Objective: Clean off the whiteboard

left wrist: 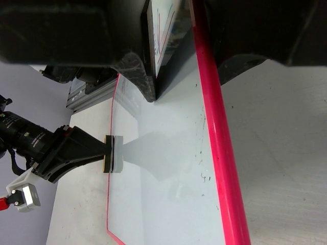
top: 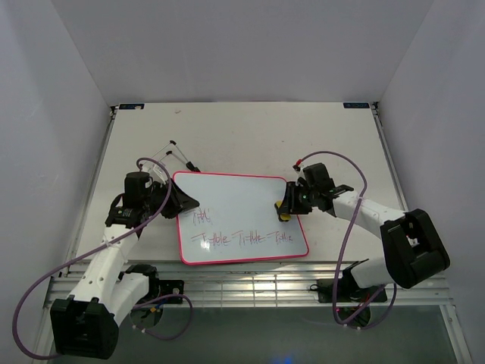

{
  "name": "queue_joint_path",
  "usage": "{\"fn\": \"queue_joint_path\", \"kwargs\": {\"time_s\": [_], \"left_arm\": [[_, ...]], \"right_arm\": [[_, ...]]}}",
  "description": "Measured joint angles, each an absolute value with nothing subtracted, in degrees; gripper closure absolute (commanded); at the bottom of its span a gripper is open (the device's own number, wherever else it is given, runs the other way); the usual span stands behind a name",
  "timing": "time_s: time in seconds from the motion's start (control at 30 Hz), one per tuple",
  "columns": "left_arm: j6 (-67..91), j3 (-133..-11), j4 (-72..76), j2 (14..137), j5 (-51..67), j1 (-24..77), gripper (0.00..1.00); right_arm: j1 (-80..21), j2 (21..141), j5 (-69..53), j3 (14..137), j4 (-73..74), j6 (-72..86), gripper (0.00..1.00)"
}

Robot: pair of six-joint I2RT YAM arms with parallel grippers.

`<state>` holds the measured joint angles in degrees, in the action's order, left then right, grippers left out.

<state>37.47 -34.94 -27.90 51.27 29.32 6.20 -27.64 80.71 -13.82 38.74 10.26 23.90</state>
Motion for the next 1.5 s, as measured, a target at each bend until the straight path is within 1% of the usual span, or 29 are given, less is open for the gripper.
{"fn": "queue_joint_path", "kwargs": {"time_s": [0.17, 0.4, 0.53, 0.67, 0.77, 0.87, 1.0, 1.13, 1.33, 1.5], "left_arm": [[37.5, -35.0, -28.1, 50.8, 28.8, 6.3, 1.00], [37.8, -35.0, -28.3, 50.1, 28.2, 6.6, 1.00], [37.8, -35.0, -28.2, 50.0, 28.1, 6.6, 1.00], [37.8, -35.0, -28.0, 50.0, 28.4, 6.6, 1.00], [37.3, -35.0, -28.1, 50.0, 29.0, 6.3, 1.00], [37.2, -35.0, -28.3, 50.0, 29.0, 6.1, 1.00], [37.3, -35.0, -28.4, 50.0, 28.8, 6.1, 1.00], [37.3, -35.0, -28.8, 50.1, 28.5, 6.1, 1.00], [37.5, -34.9, -29.6, 50.3, 27.5, 5.9, 1.00], [37.7, -34.5, -29.7, 50.3, 27.2, 5.7, 1.00]], "right_arm": [[-26.1, 81.1, -15.9, 38.4, 9.7, 23.2, 0.66], [-20.6, 82.6, -14.0, 38.7, 12.3, 22.3, 0.66], [-20.4, 84.5, -14.0, 41.3, 15.5, 21.4, 0.66], [-21.2, 83.7, -14.5, 41.5, 15.5, 20.5, 0.66], [-25.6, 82.2, -12.8, 41.6, 15.0, 20.7, 0.66], [-34.7, 81.5, -11.4, 44.9, 15.5, 22.7, 0.66], [-47.9, 86.1, -9.7, 56.4, 18.3, 25.4, 0.66], [-57.0, 93.6, -7.0, 70.5, 23.2, 26.9, 0.66], [-65.8, 104.1, -1.6, 89.5, 31.6, 27.0, 0.66], [-68.9, 108.2, 1.4, 97.1, 36.9, 27.0, 0.66]]}}
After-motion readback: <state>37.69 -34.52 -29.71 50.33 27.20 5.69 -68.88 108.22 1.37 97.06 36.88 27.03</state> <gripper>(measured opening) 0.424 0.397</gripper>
